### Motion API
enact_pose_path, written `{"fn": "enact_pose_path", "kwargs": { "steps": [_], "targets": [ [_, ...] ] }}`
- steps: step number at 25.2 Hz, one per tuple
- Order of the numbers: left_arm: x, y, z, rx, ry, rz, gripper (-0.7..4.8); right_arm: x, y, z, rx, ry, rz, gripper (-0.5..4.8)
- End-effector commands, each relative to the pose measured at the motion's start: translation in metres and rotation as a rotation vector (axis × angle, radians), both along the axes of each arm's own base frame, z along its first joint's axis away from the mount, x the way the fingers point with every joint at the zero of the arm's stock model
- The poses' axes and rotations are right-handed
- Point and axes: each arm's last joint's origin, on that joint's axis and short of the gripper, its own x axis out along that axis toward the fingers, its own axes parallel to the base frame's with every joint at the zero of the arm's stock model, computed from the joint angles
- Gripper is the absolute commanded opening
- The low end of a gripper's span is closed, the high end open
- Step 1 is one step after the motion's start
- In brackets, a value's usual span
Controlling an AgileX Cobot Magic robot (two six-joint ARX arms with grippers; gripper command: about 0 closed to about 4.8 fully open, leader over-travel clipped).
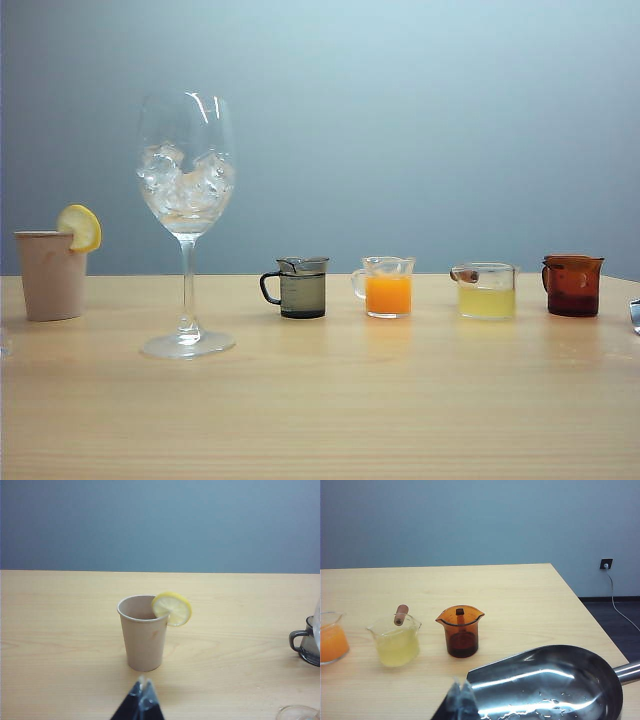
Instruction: Pick up the ice scoop on the desk filled with ice cubes, pour the ice into the goblet, and finally put the scoop back on the table.
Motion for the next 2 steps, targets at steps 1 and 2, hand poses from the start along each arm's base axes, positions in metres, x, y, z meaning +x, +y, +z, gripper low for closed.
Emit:
{"fn": "enact_pose_path", "kwargs": {
  "steps": [1, 2],
  "targets": [
    [-0.0003, 0.0001, 0.0022, 0.007, -0.012, 0.001, -0.04, 0.0004, -0.0001, -0.0013, -0.003, -0.003, -0.002, -0.05],
    [-0.0003, 0.0001, 0.0022, 0.007, -0.012, 0.001, -0.04, 0.0004, -0.0001, -0.0013, -0.003, -0.003, -0.002, -0.05]
  ]
}}
